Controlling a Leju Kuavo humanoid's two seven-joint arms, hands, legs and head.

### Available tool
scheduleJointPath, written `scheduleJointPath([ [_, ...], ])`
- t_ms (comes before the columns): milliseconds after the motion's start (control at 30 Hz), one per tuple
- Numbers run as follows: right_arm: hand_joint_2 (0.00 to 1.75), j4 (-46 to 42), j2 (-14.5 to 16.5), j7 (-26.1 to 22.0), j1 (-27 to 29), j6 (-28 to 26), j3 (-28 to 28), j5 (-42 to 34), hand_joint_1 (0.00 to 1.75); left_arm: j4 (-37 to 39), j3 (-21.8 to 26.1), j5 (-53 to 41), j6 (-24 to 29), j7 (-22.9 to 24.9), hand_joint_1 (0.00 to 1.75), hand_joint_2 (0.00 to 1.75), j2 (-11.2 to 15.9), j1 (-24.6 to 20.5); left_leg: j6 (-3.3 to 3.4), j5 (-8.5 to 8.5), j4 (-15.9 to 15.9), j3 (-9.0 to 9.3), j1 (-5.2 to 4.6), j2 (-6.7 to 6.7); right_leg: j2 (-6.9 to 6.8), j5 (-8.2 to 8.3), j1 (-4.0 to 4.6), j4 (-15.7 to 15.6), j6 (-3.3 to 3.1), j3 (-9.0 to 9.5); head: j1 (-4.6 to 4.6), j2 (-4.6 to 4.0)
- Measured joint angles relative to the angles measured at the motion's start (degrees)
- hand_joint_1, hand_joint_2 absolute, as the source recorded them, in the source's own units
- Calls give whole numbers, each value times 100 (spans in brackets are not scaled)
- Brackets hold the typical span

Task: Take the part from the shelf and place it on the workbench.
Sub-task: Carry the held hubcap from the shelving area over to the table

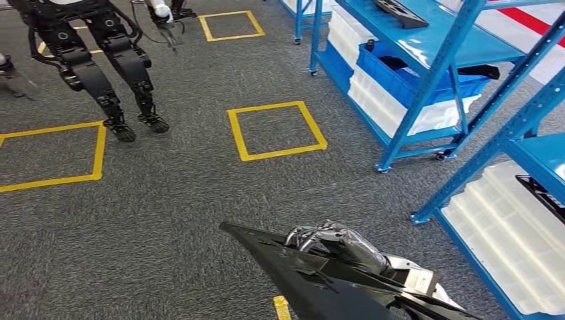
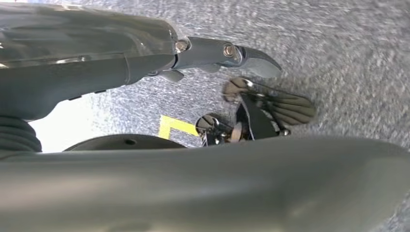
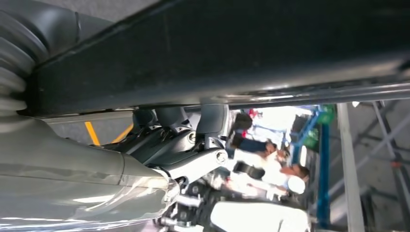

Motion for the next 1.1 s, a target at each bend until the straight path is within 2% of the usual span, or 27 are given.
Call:
scheduleJointPath([
  [67, 175, -7, 0, 42, -9, 0, 8, 1, 175, 0, 0, -31, -7, 8, 0, 0, 0, -6, 74, 40, -275, 131, -63, 147, -115, -44, 17, -8, 60, 45, 3, -1],
  [133, 175, -21, 0, 75, -16, 0, 17, -2, 175, 0, 1, -44, -20, 12, 0, 0, 1, 8, 146, 30, -298, 131, -94, 58, -223, -73, 17, -40, 123, 99, 4, -1],
  [167, 175, -33, -2, 91, -21, 0, 22, -6, 175, 0, 2, -61, -27, 13, 0, 0, 1, 22, 181, 33, -322, 151, -89, 3, -203, -110, 7, -31, 150, 130, 5, -1],
  [233, 175, -60, -7, 124, -17, -2, 31, -25, 175, 0, 2, -108, -44, 14, 0, 0, 3, 21, 252, 40, -370, 197, -60, -112, 53, -331, -7, 281, 172, 33, 9, -1],
  [300, 175, -69, -16, 160, 15, -10, 45, -42, 175, 0, 2, -140, -72, 9, 0, 0, 3, -3, 297, 34, -379, 207, -54, -245, 364, -685, -3, 1029, 159, -341, 15, -1],
  [333, 175, -71, -22, 175, 38, -14, 52, -48, 175, 0, 2, -145, -86, 7, 0, 0, 3, -12, 309, 30, -378, 211, -59, -319, 426, -800, 3, 1383, 156, -547, 17, -1],
  [367, 175, -72, -25, 185, 56, -18, 61, -52, 175, 0, 2, -146, -97, 5, 0, 0, 2, -15, 315, 25, -377, 220, -65, -400, 459, -800, 10, 1577, 153, -687, 17, -1],
  [400, 175, -73, -26, 190, 67, -19, 71, -57, 175, 0, 2, -147, -101, 4, 0, 0, 2, -14, 317, 19, -375, 237, -69, -485, 479, -673, 15, 1549, 147, -726, 17, -1],
  [433, 175, -76, -27, 193, 73, -20, 79, -62, 175, 0, 2, -148, -103, 4, 0, 0, 2, -12, 316, 10, -373, 259, -71, -569, 509, -443, 15, 1297, 138, -662, 17, 0],
  [467, 175, -80, -27, 198, 75, -20, 87, -65, 175, 0, 2, -148, -108, 3, 0, 0, 2, -11, 310, -3, -370, 279, -69, -654, 594, -167, 12, 906, 127, -534, 17, 0],
  [500, 175, -83, -28, 203, 75, -20, 95, -66, 175, 0, 2, -150, -118, 1, 0, 0, 1, -17, 297, -15, -360, 286, -74, -731, 731, 32, 4, 536, 117, -405, 15, 0],
  [533, 175, -88, -30, 208, 75, -21, 101, -68, 175, 0, 2, -157, -129, 0, 0, 0, -1, -26, 277, -21, -350, 277, -71, -808, 852, 148, -3, 258, 109, -309, 15, 0],
  [567, 175, -91, -32, 212, 72, -21, 106, -70, 175, 0, 2, -174, -140, -1, 0, 0, -3, -31, 250, -21, -345, 257, -60, -879, 942, 184, -1, 107, 100, -258, 14, -1],
  [600, 175, -92, -34, 217, 63, -22, 110, -73, 175, 0, 2, -193, -148, -1, 0, 0, -5, -30, 217, -15, -343, 237, -49, -947, 960, 161, 6, 70, 88, -241, 14, -1],
  [633, 175, -95, -33, 220, 45, -21, 113, -76, 175, 0, 2, -213, -151, -1, 0, 0, -6, -19, 184, -7, -350, 222, -34, -1018, 904, 159, 12, 47, 69, -227, 15, -1],
  [667, 175, -97, -28, 223, 19, -21, 116, -78, 175, 0, 2, -230, -154, -4, 0, 0, -7, -6, 157, -19, -342, 217, -30, -1020, 833, 165, 11, 28, 42, -209, 14, -1],
  [700, 175, -99, -20, 224, -7, -20, 119, -81, 175, 0, 2, -236, -157, -8, 0, 0, -8, 0, 133, -69, -277, 190, -38, -930, 757, 167, 2, 9, 8, -187, 12, -1],
  [733, 175, -101, -10, 226, -27, -20, 123, -83, 175, 0, 2, -238, -164, -15, 0, 0, -8, -5, 108, -167, -115, 114, -43, -784, 668, 165, -7, -9, -25, -163, 10, -1],
  [800, 175, -99, 6, 230, -44, -20, 135, -83, 175, 0, 3, -234, -186, -30, 0, 0, -9, -32, 56, -478, 510, -204, -27, -449, 483, 139, 0, -19, -70, -130, 8, -1],
  [833, 175, -95, 11, 232, -52, -18, 146, -81, 175, 0, 3, -233, -196, -38, 0, 0, -9, -43, 30, -611, 875, -400, -7, -373, 387, 122, 7, -18, -76, -119, 8, -1],
  [867, 175, -90, 19, 233, -64, -13, 158, -78, 175, 0, 4, -232, -201, -44, 0, 0, -9, -44, 8, -664, 1125, -539, 9, -334, 295, 103, 10, -17, -75, -106, 8, -1],
  [900, 175, -87, 28, 234, -84, -7, 171, -75, 175, 0, 4, -233, -202, -47, 0, 0, -9, -37, -8, -613, 1180, -580, 22, -310, 213, 81, 10, -17, -67, -88, 8, -1],
  [933, 175, -85, 39, 234, -107, 3, 184, -73, 175, 0, 5, -233, -201, -50, 0, 0, -9, -26, -17, -464, 1024, -512, 32, -279, 131, 55, 10, -17, -56, -58, 8, -1],
  [967, 175, -85, 51, 234, -133, 11, 193, -71, 175, 0, 7, -233, -199, -51, 0, 0, -9, -15, -16, -249, 673, -339, 34, -213, 60, 25, 9, -17, -42, -19, 8, -1],
  [1033, 175, -86, 62, 233, -191, 21, 199, -74, 175, 0, 13, -233, -193, -57, 0, 0, -9, -19, 34, 18, -11, 7, -11, 56, -65, -39, 23, -15, 7, 52, 9, -1],
  [1067, 175, -86, 64, 231, -222, 23, 200, -78, 175, 0, 17, -232, -191, -61, 0, 0, -9, -29, 73, 55, -191, 90, -46, 161, -123, -66, 34, -15, 38, 76, 10, -1],
  [1100, 175, -86, 66, 226, -254, 27, 203, -84, 175, 0, 24, -232, -190, -65, 0, 0, -9, -36, 117, 27, -244, 107, -84, 209, -181, -87, 42, -21, 71, 95, 11, -1],
])
